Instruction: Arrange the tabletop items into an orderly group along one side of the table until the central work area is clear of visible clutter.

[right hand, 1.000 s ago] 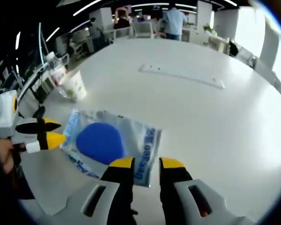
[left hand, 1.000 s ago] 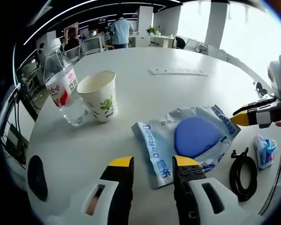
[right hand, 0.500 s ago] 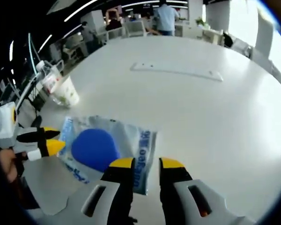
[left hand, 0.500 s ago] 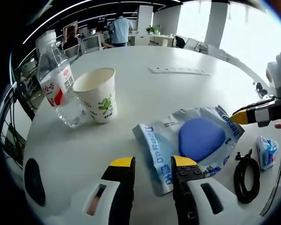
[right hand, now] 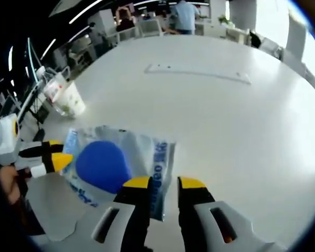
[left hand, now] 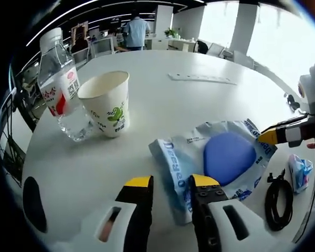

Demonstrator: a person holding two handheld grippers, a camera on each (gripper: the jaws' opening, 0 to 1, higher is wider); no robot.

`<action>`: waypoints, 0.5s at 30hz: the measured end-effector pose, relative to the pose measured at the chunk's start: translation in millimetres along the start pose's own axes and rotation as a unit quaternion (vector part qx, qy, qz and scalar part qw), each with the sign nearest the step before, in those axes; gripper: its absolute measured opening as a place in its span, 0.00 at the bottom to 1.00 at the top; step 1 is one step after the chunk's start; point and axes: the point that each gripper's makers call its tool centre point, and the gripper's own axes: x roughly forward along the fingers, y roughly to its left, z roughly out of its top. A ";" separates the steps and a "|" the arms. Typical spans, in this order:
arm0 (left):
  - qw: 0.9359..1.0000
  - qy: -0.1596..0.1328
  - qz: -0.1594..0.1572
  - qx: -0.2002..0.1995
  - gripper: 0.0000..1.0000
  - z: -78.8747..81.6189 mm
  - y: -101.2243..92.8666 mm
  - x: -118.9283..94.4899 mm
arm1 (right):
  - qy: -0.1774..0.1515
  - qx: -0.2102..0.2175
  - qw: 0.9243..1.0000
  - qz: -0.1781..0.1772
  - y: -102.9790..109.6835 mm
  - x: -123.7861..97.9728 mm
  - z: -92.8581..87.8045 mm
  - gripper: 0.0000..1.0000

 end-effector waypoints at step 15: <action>1.000 -0.001 -0.008 -0.002 0.17 1.9 -3.6 3.1 | 0.006 0.003 1.000 0.006 5.1 5.6 -2.1 0.11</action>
